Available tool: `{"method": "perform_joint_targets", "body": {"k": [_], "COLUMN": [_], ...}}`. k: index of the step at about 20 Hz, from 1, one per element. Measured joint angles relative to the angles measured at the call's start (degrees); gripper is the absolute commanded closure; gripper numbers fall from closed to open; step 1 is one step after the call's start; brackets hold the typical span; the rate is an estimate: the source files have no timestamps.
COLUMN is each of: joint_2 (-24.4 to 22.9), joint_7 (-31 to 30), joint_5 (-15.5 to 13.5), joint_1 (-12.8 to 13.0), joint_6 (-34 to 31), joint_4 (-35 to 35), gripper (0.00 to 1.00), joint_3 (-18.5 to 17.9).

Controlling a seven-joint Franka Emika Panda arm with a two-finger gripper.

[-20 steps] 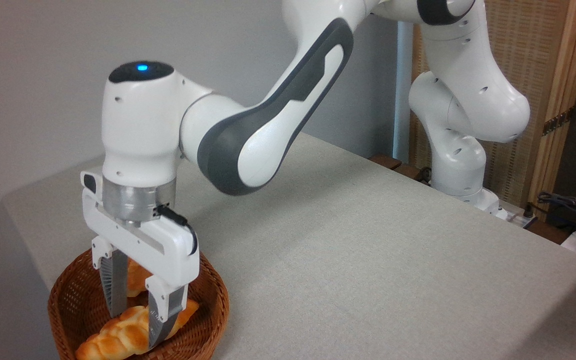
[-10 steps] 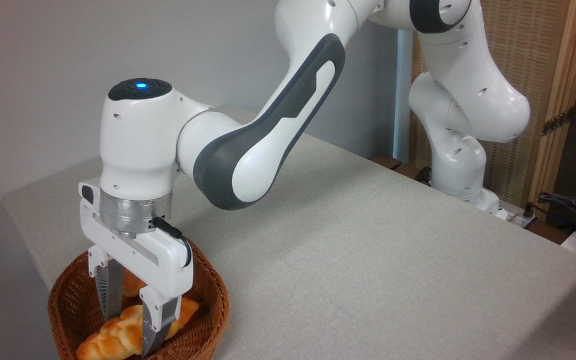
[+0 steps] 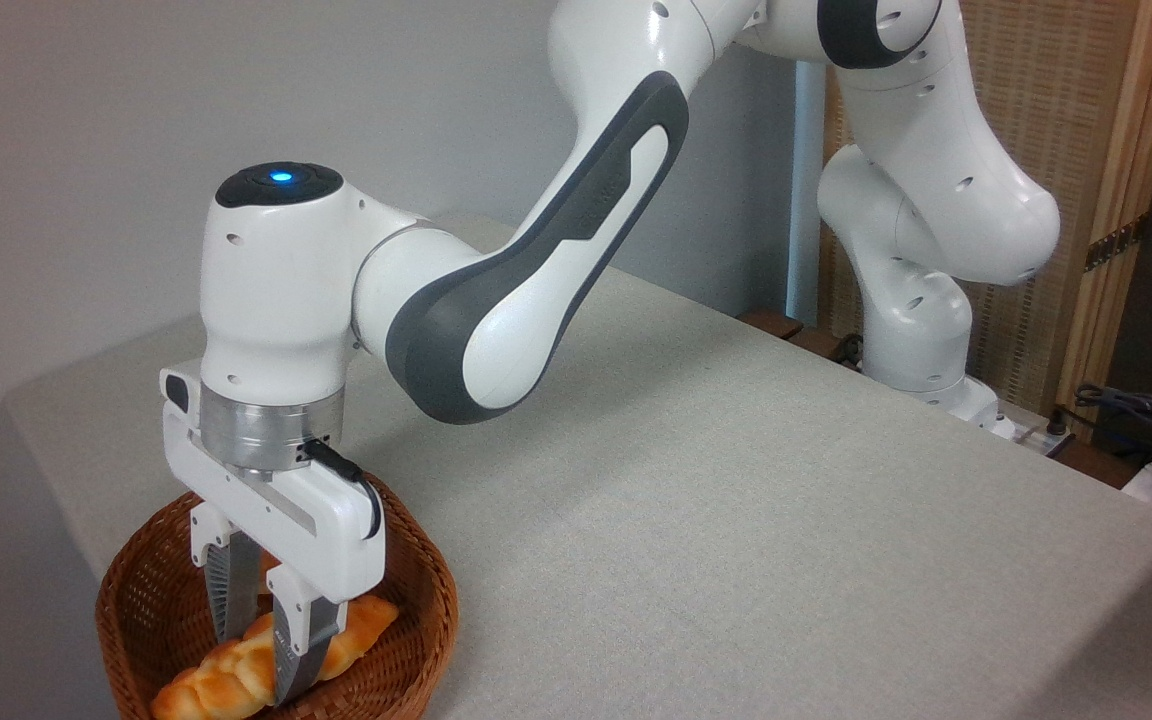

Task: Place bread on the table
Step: 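Position the gripper fingers around the braided roll and close them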

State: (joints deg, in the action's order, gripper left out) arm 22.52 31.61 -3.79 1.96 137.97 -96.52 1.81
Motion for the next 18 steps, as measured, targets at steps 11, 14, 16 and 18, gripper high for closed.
{"method": "perform_joint_targets", "body": {"k": [11,14,16,18], "joint_2": [0.0,0.0,-0.1,-0.3], "joint_7": [0.1,0.1,0.1,0.1], "joint_5": [0.0,0.0,0.0,0.0], "joint_1": [0.0,-0.3,-0.7,-0.8], "joint_6": [0.0,0.0,-0.3,-1.0], "joint_4": [0.1,0.9,1.9,2.9], "gripper": [0.61,0.61,0.61,0.61], "joint_3": [0.1,0.0,0.0,0.0]}}
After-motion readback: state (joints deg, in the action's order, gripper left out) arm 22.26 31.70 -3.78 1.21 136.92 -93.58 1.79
